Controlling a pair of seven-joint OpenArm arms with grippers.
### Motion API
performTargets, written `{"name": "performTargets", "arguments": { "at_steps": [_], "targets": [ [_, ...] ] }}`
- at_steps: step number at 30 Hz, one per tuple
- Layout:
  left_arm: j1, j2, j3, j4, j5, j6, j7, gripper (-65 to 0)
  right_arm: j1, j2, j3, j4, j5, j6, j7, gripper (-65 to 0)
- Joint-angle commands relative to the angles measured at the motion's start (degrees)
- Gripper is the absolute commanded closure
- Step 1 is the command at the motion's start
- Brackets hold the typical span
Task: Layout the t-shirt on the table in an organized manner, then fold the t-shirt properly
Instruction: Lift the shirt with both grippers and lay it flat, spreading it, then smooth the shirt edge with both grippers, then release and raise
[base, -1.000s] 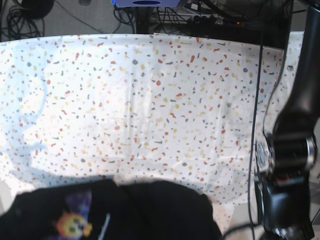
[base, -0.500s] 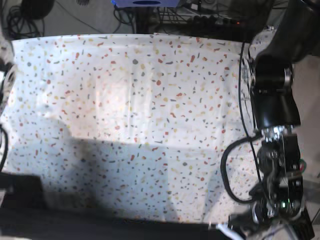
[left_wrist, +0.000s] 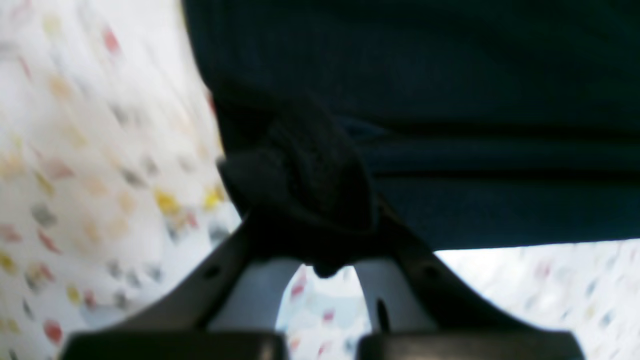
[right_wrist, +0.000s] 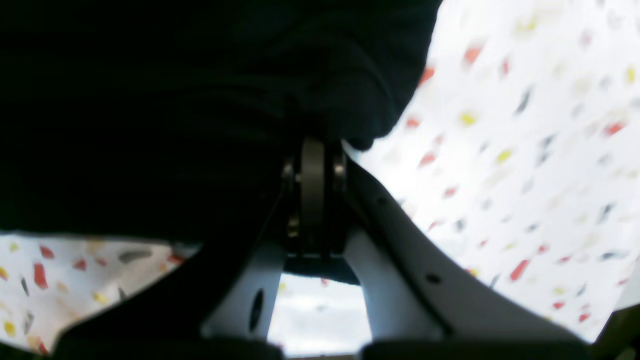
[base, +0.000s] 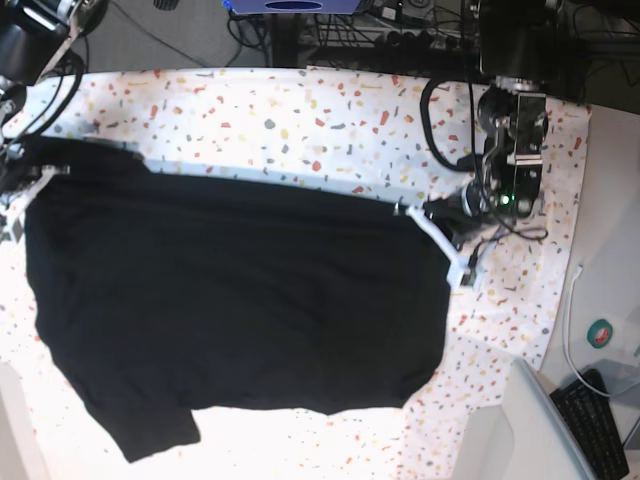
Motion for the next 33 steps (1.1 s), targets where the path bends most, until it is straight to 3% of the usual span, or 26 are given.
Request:
{"name": "performTargets", "arguments": {
  "at_steps": [1, 11, 17, 26, 29, 33],
  "targets": [
    [0.81, -0.44, -0.36, 1.94, 0.46, 0.59, -1.15, 0.0, -1.02, 1.19, 0.89, 1.59, -0.59, 1.15, 0.41, 0.0],
    [17.42, -0.44, -8.01, 15.12, 0.54, 0.59, -0.89, 0.0, -12.8, -4.7, 2.21, 15.22, -0.95, 1.72, -0.12, 0.0],
    [20.41, -0.44, -8.18, 19.52, 0.54, 0.59, -0.45, 0.0, -13.06, -5.32, 1.95, 21.98, -0.77, 1.72, -6.8, 0.0],
    [7.75, 0.0, -8.36, 24.09, 0.19, 0.59, 16.08, 0.0, -2.78, -3.56, -5.35, 22.95, -5.87, 1.72, -12.87, 0.0],
    [3.71, 1.06, -8.36, 21.8, 0.46, 0.59, 16.96, 0.0, 1.79, -3.65, -7.37, 21.19, -8.86, 1.72, -13.13, 0.0],
    [-2.27, 1.5, -7.92, 11.96, 0.46, 0.59, 17.05, 0.0, 9.44, -3.47, -9.13, 10.38, -11.5, 1.72, -12.34, 0.0]
  ]
}}
